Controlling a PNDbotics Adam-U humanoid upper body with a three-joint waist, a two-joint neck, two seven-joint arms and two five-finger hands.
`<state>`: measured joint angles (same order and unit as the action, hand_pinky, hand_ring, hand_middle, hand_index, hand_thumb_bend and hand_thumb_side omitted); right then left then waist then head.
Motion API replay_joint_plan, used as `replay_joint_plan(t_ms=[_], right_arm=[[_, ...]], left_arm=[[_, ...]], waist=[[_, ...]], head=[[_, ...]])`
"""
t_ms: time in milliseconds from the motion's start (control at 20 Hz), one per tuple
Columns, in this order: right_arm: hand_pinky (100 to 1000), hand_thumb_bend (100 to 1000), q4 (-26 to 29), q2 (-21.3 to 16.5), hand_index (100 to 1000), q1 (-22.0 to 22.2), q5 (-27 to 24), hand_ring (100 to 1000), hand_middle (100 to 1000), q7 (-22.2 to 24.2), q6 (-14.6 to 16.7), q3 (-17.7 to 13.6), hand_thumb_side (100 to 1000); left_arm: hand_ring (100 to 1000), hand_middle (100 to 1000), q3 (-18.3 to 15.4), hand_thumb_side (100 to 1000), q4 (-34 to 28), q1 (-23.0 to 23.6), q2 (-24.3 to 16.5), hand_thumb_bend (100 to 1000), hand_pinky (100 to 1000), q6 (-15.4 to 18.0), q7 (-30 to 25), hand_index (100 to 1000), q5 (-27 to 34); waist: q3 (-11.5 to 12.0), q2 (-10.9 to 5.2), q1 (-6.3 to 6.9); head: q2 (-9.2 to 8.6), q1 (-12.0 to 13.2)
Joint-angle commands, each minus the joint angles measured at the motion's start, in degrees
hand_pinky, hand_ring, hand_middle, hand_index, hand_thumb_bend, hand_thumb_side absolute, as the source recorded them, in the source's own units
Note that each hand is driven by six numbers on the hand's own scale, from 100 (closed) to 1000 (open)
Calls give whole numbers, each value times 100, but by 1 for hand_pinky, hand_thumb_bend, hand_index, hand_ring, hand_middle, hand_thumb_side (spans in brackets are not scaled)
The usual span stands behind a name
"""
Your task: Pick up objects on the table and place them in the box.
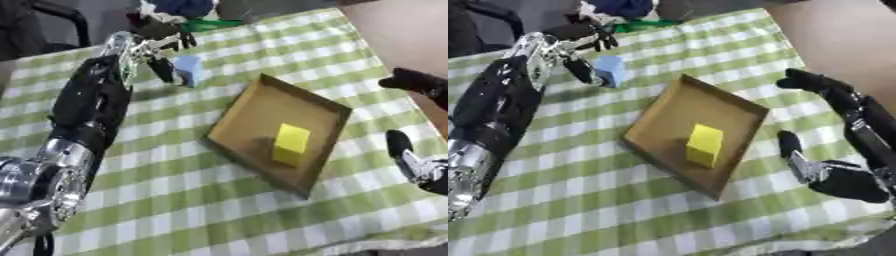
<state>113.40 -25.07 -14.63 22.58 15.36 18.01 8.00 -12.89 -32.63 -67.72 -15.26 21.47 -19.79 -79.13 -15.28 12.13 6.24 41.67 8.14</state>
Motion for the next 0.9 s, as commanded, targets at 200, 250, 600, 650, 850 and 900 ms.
replay_joint_plan(t_ms=[200,250,600,650,850,900], right_arm=[[918,100,119,-71,1000,-77,49,889,836,24,11,-11,522],[918,100,119,-70,1000,-79,52,889,836,24,11,-10,523],[917,100,119,-64,1000,-84,71,889,836,24,13,-10,519],[917,100,119,-62,1000,-83,72,889,836,22,15,-13,518],[917,100,119,-65,1000,-77,69,889,836,16,22,-23,515],[917,100,119,-66,1000,-74,67,889,836,16,23,-25,514]], left_arm=[[746,747,28,141,-55,-61,-137,480,806,-90,349,876,-2],[749,750,36,141,-39,-52,-130,479,808,-101,404,877,-21],[667,657,108,100,131,19,-102,392,776,-83,414,825,-87],[646,631,107,100,128,27,-102,374,766,-80,414,811,-77],[563,513,83,100,-54,8,-124,237,725,-64,582,723,19],[559,508,91,100,-119,-8,-133,231,725,-29,598,719,52]], waist=[[-26,-42,-20],[-28,-35,-17],[-37,-11,-26],[-41,-11,-30],[-47,-26,-51],[-45,-34,-55]], head=[[-77,61],[-78,60],[-92,55],[-94,53],[-102,48],[-100,48]])
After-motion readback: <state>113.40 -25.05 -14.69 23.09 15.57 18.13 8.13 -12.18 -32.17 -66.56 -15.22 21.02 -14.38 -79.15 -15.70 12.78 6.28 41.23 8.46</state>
